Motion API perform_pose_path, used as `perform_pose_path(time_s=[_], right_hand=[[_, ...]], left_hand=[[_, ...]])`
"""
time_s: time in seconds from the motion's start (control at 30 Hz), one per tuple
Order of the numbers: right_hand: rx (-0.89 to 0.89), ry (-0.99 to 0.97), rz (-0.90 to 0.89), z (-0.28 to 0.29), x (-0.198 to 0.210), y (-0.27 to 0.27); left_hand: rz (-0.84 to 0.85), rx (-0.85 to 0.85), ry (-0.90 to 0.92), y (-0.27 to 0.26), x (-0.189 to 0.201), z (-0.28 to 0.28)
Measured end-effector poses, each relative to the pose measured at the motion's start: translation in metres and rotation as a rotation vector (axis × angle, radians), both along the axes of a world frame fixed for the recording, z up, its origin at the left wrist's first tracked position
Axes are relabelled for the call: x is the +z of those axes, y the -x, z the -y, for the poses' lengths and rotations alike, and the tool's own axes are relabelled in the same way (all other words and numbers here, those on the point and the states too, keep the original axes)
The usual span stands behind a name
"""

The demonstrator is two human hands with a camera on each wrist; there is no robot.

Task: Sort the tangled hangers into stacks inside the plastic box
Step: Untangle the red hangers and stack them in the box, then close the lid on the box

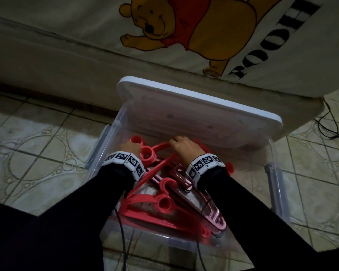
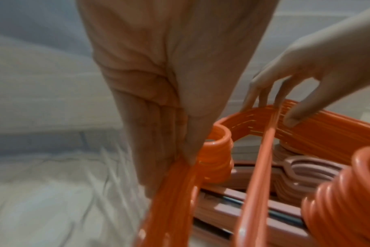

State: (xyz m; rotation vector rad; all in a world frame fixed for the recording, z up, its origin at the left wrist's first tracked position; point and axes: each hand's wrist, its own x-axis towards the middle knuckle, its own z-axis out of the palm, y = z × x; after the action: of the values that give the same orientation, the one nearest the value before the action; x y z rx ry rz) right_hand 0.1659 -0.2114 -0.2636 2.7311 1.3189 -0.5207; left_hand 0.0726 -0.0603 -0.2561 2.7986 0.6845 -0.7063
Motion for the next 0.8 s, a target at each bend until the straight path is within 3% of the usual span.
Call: perform_pose_path(time_s=[0.13, 0.23, 0.4, 0.5, 0.63, 0.8], right_hand=[[-0.018, -0.041, -0.030, 0.010, 0.016, -0.001], [-0.023, -0.118, -0.002, 0.025, 0.040, -0.005], [-0.103, -0.267, 0.029, 0.055, 0.100, -0.013], [-0.268, -0.448, 0.064, 0.079, 0.137, -0.016], [-0.579, -0.631, 0.208, 0.109, 0.166, -0.026], [-0.902, -0.613, 0.198, 0.136, 0.169, -0.053]], left_hand=[[0.053, 0.027, -0.014, -0.001, 0.009, -0.003], [0.056, 0.031, 0.050, -0.013, 0.039, -0.011], [0.314, 0.103, 0.163, -0.035, 0.107, -0.020], [0.493, 0.159, 0.200, -0.042, 0.144, -0.024], [0.614, 0.214, 0.074, -0.047, 0.167, -0.036], [0.506, 0.332, 0.045, -0.055, 0.158, -0.054]])
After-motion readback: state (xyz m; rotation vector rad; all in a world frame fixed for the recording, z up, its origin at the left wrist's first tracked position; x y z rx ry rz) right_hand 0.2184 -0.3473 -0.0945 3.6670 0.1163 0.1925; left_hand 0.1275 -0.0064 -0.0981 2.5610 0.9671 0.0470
